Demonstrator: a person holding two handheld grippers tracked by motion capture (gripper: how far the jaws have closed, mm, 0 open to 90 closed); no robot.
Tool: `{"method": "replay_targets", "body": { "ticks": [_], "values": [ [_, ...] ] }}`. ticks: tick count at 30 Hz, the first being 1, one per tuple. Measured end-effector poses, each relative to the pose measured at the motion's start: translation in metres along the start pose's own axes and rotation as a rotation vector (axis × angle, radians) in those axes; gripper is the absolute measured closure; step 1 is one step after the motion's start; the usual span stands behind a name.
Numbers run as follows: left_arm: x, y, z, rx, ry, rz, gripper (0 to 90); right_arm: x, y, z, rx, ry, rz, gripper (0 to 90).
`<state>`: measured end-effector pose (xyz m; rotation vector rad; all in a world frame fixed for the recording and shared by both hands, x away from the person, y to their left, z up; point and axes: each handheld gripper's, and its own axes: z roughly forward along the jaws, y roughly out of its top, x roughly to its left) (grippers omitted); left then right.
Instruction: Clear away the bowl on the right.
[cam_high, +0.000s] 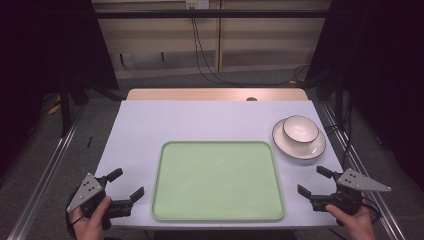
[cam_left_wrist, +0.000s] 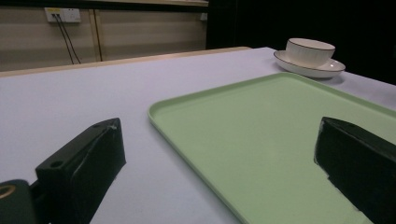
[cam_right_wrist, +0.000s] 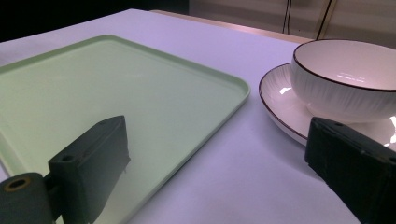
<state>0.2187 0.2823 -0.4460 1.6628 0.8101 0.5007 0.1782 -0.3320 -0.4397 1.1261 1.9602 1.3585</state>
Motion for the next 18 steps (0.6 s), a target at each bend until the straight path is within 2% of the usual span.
{"method": "replay_targets", "body": {
  "ticks": [1, 3, 8, 9, 14, 18],
  "values": [
    [0.000, 0.000, 0.000, -0.006, -0.002, -0.005, 1.9, 0.000, 0.000, 0.000, 0.004, 0.008, -0.003, 9.5],
    [0.000, 0.001, 0.000, -0.008, 0.001, -0.005, 1.9, 0.000, -0.001, 0.001, 0.006, 0.007, -0.014, 8.9],
    [0.001, 0.000, -0.001, -0.006, -0.003, -0.002, 1.9, -0.002, -0.001, 0.002, 0.009, 0.021, -0.007, 11.6],
    [0.000, 0.000, 0.000, -0.009, -0.007, -0.006, 1.9, -0.004, -0.001, 0.003, 0.018, 0.032, 0.009, 12.8],
    [0.000, 0.001, 0.000, -0.012, -0.002, -0.006, 1.9, -0.010, -0.001, 0.004, 0.050, 0.026, 0.053, 13.1],
    [0.001, 0.000, 0.001, -0.013, -0.007, -0.010, 1.9, -0.013, 0.000, 0.001, 0.040, 0.007, 0.055, 13.4]
  ]
}}
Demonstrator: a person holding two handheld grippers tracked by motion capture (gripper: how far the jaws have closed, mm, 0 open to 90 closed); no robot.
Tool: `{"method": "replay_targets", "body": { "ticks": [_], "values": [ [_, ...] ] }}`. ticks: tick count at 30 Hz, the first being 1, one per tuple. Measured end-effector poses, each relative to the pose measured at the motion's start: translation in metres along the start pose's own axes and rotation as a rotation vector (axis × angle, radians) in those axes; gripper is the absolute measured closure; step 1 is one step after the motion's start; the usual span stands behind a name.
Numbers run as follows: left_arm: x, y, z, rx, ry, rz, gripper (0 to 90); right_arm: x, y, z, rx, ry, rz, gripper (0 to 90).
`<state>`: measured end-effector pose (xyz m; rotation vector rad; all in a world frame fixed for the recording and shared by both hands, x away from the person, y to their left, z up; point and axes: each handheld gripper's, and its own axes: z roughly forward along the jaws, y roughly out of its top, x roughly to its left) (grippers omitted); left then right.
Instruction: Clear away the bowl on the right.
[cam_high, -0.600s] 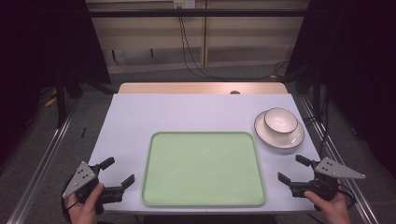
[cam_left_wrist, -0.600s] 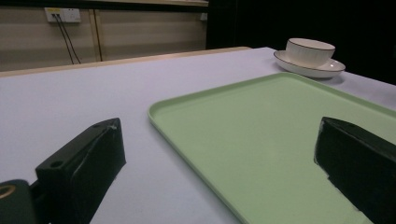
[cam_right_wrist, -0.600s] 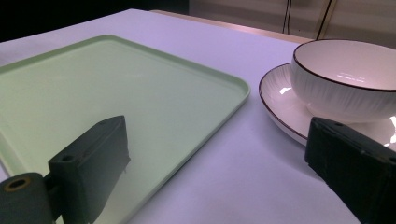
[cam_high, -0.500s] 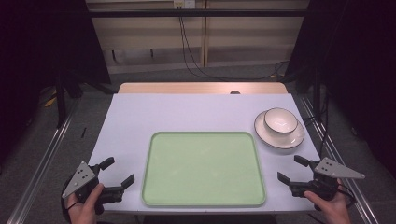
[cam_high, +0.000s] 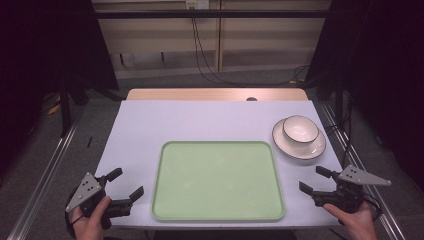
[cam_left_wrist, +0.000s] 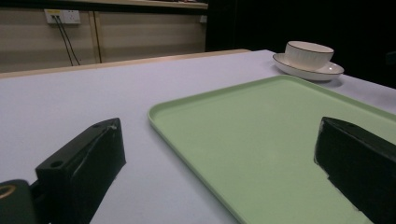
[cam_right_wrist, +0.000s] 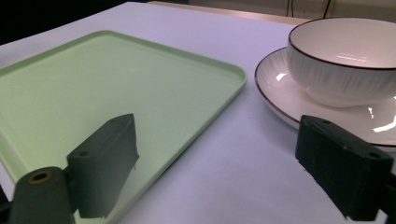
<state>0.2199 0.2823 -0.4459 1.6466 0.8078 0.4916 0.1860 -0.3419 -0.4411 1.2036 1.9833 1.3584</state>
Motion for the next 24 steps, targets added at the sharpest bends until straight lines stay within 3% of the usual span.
{"method": "replay_targets", "body": {
  "ticks": [4, 7, 11, 12, 15, 19, 24],
  "values": [
    [0.000, 0.001, 0.002, 0.010, -0.005, 0.007, 1.9, -0.003, 0.002, -0.004, -0.028, -0.001, -0.023, 23.1],
    [0.000, 0.001, 0.002, 0.005, -0.001, 0.004, 1.9, -0.005, 0.003, -0.003, -0.024, 0.010, -0.014, 24.4],
    [0.000, 0.001, 0.002, 0.006, -0.001, 0.008, 1.9, -0.011, 0.009, -0.001, 0.019, 0.010, 0.035, 25.2],
    [0.000, 0.001, 0.002, 0.005, -0.001, 0.009, 1.9, -0.013, 0.012, 0.000, 0.018, -0.011, 0.051, 24.2],
    [0.001, 0.001, 0.003, 0.008, -0.007, 0.010, 1.9, -0.015, 0.015, 0.002, 0.026, -0.016, 0.046, 22.4],
    [0.000, 0.002, 0.003, 0.007, -0.002, 0.008, 1.9, -0.021, 0.021, 0.008, 0.068, -0.005, 0.075, 22.8],
    [0.000, 0.001, 0.005, 0.010, -0.009, 0.011, 1.9, -0.023, 0.031, 0.011, 0.069, -0.018, 0.031, 27.7]
  ]
}}
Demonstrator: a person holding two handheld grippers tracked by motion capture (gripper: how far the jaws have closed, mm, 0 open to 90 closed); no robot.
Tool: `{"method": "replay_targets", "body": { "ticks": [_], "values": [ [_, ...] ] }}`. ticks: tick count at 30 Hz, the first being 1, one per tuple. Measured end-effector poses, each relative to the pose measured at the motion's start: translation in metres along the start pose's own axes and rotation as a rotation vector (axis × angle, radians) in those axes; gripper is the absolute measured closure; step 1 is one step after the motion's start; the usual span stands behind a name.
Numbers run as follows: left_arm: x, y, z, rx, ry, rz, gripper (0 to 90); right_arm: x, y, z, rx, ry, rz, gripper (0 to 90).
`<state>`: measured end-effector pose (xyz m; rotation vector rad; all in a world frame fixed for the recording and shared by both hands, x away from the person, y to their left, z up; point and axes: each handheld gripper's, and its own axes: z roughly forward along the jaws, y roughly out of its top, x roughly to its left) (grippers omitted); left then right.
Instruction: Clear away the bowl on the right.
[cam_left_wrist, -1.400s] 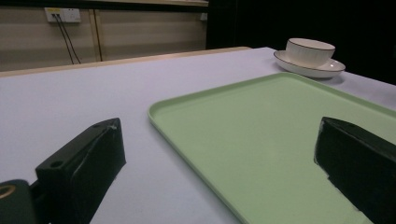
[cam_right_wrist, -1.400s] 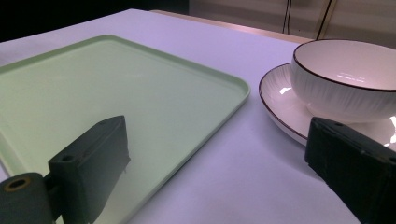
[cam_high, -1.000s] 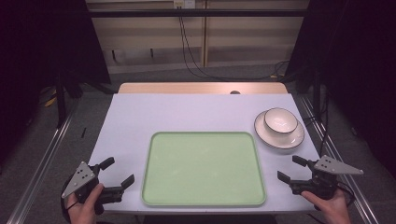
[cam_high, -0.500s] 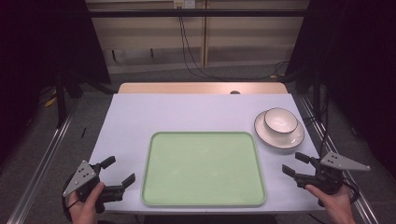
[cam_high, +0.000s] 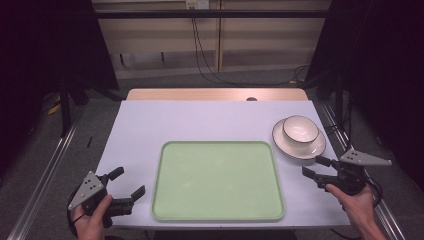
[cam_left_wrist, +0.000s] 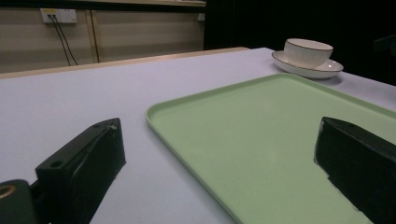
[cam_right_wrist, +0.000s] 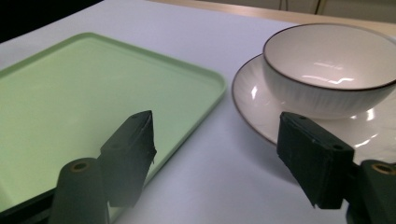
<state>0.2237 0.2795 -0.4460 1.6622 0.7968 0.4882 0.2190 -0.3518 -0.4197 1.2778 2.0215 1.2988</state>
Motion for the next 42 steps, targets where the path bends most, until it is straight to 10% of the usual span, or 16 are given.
{"method": "replay_targets", "body": {
  "ticks": [42],
  "values": [
    [-0.001, 0.000, 0.004, 0.017, -0.003, 0.002, 1.9, -0.098, 0.060, 0.069, 0.147, -0.179, 0.020, 37.9]
  ]
}}
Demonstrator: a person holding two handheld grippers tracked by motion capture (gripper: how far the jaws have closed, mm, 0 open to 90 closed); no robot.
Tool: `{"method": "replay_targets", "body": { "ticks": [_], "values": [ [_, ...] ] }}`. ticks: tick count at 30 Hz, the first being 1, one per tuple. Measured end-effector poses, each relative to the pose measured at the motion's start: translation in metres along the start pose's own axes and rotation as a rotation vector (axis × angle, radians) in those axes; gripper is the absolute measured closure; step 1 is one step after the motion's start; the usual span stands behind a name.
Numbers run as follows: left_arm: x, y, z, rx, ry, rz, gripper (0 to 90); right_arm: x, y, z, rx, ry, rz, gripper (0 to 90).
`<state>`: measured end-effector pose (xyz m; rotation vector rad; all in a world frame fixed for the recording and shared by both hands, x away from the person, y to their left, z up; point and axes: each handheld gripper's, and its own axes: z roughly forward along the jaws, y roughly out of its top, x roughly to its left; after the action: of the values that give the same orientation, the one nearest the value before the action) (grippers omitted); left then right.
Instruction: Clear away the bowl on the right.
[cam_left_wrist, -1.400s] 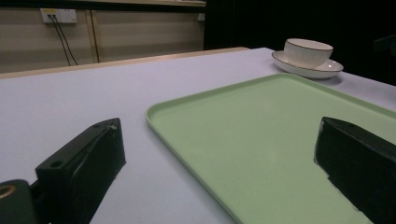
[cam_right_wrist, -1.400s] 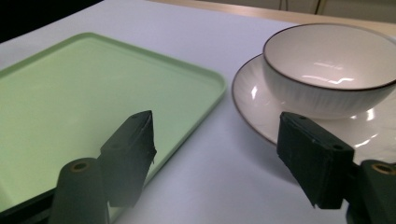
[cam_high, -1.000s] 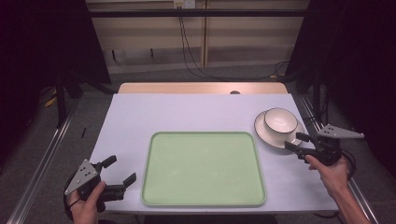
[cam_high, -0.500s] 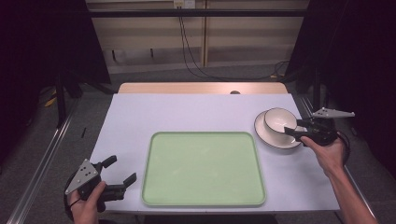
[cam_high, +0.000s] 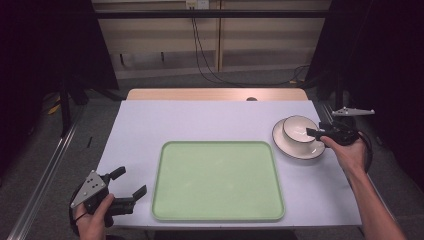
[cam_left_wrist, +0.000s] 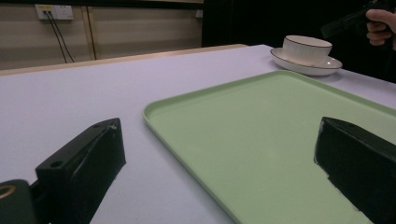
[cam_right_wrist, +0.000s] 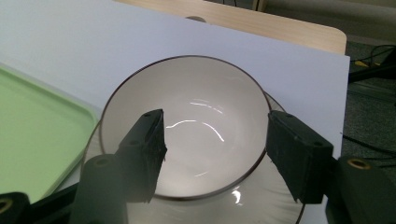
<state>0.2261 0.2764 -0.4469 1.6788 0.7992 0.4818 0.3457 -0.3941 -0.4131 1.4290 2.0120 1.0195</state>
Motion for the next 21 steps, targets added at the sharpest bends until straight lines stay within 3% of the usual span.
{"method": "replay_targets", "body": {
  "ticks": [9, 15, 21],
  "values": [
    [0.000, 0.000, 0.001, 0.004, -0.002, 0.004, 1.9, -0.007, 0.007, 0.017, 0.056, -0.016, 0.016, 39.0],
    [0.000, 0.000, 0.001, 0.004, -0.007, 0.003, 1.9, -0.015, 0.006, 0.030, 0.131, -0.068, 0.042, 45.5],
    [-0.001, -0.001, 0.003, 0.016, -0.002, 0.005, 1.9, -0.018, 0.000, 0.041, 0.168, -0.041, 0.052, 56.2]
  ]
}}
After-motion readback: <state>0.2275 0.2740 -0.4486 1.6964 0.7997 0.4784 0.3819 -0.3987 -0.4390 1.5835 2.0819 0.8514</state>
